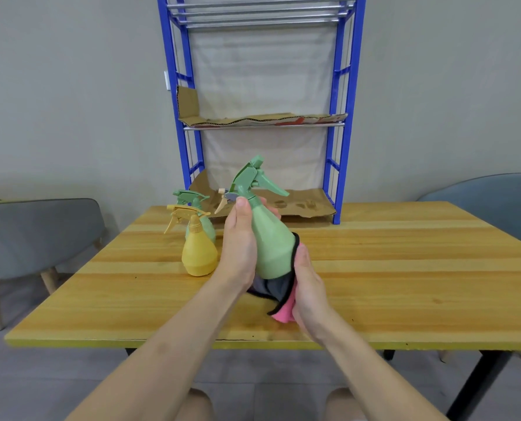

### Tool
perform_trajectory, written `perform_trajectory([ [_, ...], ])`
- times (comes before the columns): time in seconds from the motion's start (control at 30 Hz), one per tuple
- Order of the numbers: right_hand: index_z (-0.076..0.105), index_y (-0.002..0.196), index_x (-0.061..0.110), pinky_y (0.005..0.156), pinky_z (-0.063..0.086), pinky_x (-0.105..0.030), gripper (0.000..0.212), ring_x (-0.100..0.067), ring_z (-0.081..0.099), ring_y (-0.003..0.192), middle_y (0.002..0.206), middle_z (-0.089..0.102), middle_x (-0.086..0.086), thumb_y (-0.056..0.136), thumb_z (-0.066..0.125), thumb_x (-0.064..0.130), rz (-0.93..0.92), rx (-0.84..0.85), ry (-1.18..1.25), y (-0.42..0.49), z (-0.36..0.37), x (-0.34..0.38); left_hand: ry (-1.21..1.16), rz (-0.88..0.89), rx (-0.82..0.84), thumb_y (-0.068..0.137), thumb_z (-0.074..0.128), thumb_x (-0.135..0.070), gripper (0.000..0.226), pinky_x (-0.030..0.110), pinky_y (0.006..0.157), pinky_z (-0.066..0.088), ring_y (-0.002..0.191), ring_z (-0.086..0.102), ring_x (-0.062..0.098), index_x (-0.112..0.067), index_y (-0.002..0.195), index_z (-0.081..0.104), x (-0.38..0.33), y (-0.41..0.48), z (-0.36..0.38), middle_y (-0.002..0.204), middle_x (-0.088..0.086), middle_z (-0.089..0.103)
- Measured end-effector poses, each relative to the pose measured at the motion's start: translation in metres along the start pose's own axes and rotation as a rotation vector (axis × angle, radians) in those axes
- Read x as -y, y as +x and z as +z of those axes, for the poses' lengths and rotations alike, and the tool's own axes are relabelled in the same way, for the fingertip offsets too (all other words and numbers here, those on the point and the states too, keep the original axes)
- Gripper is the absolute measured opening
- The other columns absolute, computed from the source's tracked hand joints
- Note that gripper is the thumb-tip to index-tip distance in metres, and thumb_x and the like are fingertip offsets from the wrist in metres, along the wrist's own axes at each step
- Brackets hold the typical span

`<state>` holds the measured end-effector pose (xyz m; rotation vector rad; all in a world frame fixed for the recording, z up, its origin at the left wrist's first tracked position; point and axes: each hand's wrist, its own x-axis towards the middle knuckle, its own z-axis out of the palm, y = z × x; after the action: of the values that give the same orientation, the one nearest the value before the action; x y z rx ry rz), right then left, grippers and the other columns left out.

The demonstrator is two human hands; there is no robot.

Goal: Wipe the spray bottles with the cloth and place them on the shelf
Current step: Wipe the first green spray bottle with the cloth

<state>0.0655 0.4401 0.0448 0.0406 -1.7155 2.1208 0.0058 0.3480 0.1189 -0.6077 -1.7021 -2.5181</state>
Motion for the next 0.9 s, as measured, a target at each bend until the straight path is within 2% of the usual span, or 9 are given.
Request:
perform_trajectory([
  [0.13,0.042,0.141,0.030,0.091,0.048,-0.010,0.040,0.010,0.060,0.116,0.134,0.059,0.015,0.107,0.035,0.049,-0.050,-0.058,-0.069,-0.002,0.003,0.005,0.117,-0.062,0.001,0.096,0.035,-0.075,0.048,0.052,0.107,0.051,0.119,0.064,0.025,-0.037,0.117,0.055,0.009,0.004,-0.002,0.127,0.007,0.066],
  [0.2,0.030,0.149,0.034,0.101,0.047,-0.014,0.048,0.009,0.053,0.126,0.142,0.052,0.013,0.106,0.035,0.057,-0.115,-0.065,-0.157,-0.005,0.000,0.002,0.266,-0.085,-0.006,0.079,0.037,-0.091,0.055,0.051,0.112,0.045,0.130,0.054,0.023,-0.046,0.109,0.046,0.015,0.005,-0.002,0.134,0.002,0.055],
  [0.3,0.019,0.153,0.037,0.112,0.033,-0.011,0.062,0.009,0.035,0.139,0.155,0.034,0.004,0.099,0.038,0.061,-0.256,-0.126,-0.426,-0.003,-0.005,-0.008,0.307,-0.069,-0.018,0.079,0.041,-0.084,0.051,0.050,0.113,0.045,0.131,0.052,0.020,-0.044,0.110,0.048,0.020,0.003,0.001,0.137,0.002,0.054],
  [0.37,0.017,0.157,0.030,0.110,0.026,-0.004,0.061,0.005,0.028,0.140,0.155,0.026,0.000,0.103,0.037,0.049,-0.410,-0.148,-0.697,-0.001,-0.010,-0.014,0.232,-0.129,-0.026,0.077,0.041,-0.081,0.078,0.048,0.121,0.037,0.142,0.044,0.017,-0.037,0.140,0.048,0.020,-0.001,0.004,0.153,0.000,0.046],
  [0.47,0.017,0.161,0.016,0.120,0.029,-0.023,0.064,-0.016,0.028,0.148,0.161,0.020,-0.004,0.107,0.037,0.043,-0.612,-0.152,-0.928,-0.002,-0.011,-0.020,0.128,-0.163,-0.090,0.066,0.044,-0.101,0.110,0.051,0.122,0.035,0.151,0.037,0.023,-0.037,0.156,0.034,0.025,-0.006,0.006,0.161,0.004,0.041],
  [0.63,0.027,0.156,0.038,0.110,0.041,-0.027,0.065,-0.003,0.044,0.134,0.151,0.041,0.008,0.100,0.034,0.069,-0.257,-0.034,-0.433,-0.002,-0.002,-0.011,0.125,-0.035,-0.100,0.078,0.049,-0.089,0.102,0.048,0.121,0.038,0.146,0.045,0.020,-0.027,0.157,0.037,0.017,-0.010,0.005,0.158,0.002,0.047],
  [0.7,0.040,0.149,0.036,0.085,0.049,-0.024,0.071,-0.008,0.057,0.100,0.118,0.064,0.006,0.093,0.041,0.080,-0.058,-0.012,-0.109,0.000,-0.001,-0.001,0.126,-0.031,-0.079,0.078,0.053,-0.089,0.100,0.053,0.118,0.042,0.141,0.052,0.026,-0.020,0.150,0.045,0.015,-0.006,0.000,0.151,0.008,0.054],
  [0.8,0.052,0.132,0.019,0.059,0.045,-0.025,0.066,-0.015,0.052,0.066,0.070,0.062,0.009,0.094,0.041,0.071,-0.001,0.003,0.009,0.006,-0.004,0.003,0.104,-0.041,-0.023,0.094,0.056,-0.066,0.067,0.047,0.107,0.053,0.118,0.067,0.023,-0.015,0.136,0.057,0.009,-0.002,-0.005,0.131,0.008,0.067],
  [0.9,0.042,0.142,0.036,0.085,0.047,-0.032,0.060,-0.014,0.056,0.093,0.108,0.061,0.007,0.099,0.033,0.076,-0.089,0.037,-0.301,0.004,-0.003,0.002,0.163,-0.028,0.007,0.095,0.052,-0.068,0.043,0.049,0.107,0.052,0.120,0.064,0.025,-0.031,0.111,0.067,0.010,0.001,-0.003,0.138,0.010,0.063],
])
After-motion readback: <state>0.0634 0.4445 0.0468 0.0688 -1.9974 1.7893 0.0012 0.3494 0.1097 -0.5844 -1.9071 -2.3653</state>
